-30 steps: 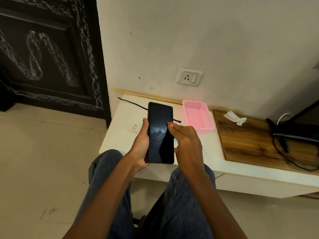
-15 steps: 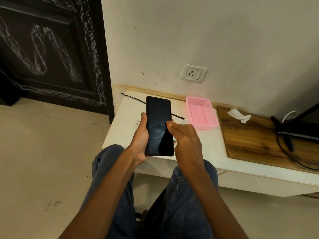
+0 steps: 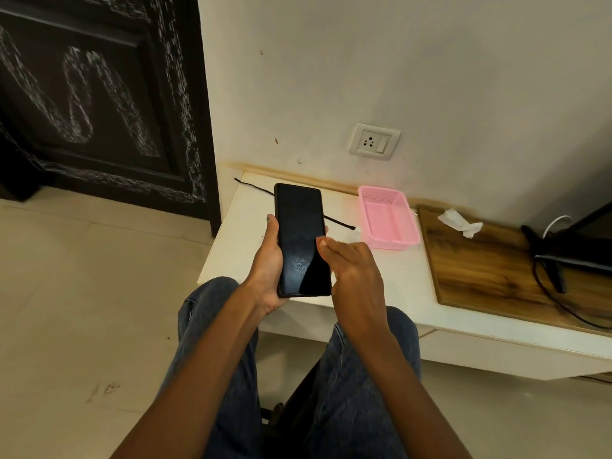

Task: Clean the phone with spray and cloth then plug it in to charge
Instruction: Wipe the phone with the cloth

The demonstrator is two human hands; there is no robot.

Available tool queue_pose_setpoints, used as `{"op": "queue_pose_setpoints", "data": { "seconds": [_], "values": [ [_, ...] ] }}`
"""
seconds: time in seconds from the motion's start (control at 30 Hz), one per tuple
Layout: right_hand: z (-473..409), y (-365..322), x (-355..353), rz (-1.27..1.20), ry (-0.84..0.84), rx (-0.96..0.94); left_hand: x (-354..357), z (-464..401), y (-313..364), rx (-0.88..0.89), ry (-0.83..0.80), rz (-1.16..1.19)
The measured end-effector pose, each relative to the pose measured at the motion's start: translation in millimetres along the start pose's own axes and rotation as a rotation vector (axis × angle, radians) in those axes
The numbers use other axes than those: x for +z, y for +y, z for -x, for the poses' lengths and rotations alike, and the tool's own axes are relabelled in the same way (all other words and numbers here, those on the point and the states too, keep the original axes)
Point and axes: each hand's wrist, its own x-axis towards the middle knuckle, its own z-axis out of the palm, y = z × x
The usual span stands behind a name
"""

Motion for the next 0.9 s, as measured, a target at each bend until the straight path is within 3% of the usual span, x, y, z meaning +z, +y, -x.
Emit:
{"op": "queue_pose_setpoints", "data": {
  "seconds": [0.17, 0.5, 0.7, 0.9],
  "values": [
    [34, -4, 2, -0.039, -0.043, 0.041, -7, -3, -3, 0.037, 0.007, 0.037],
    [-5, 2, -3, -0.044, -0.034, 0.056, 5, 0, -2, -0.001, 0.024, 0.019],
    [40, -4, 0, -0.078, -0.095, 0.052, -7, -4, 3, 0.030, 0.001, 0.185],
    [44, -7, -4, -0.033, -0.047, 0.036, -3, -3, 2, 0.018, 0.001, 0.230]
  ]
}}
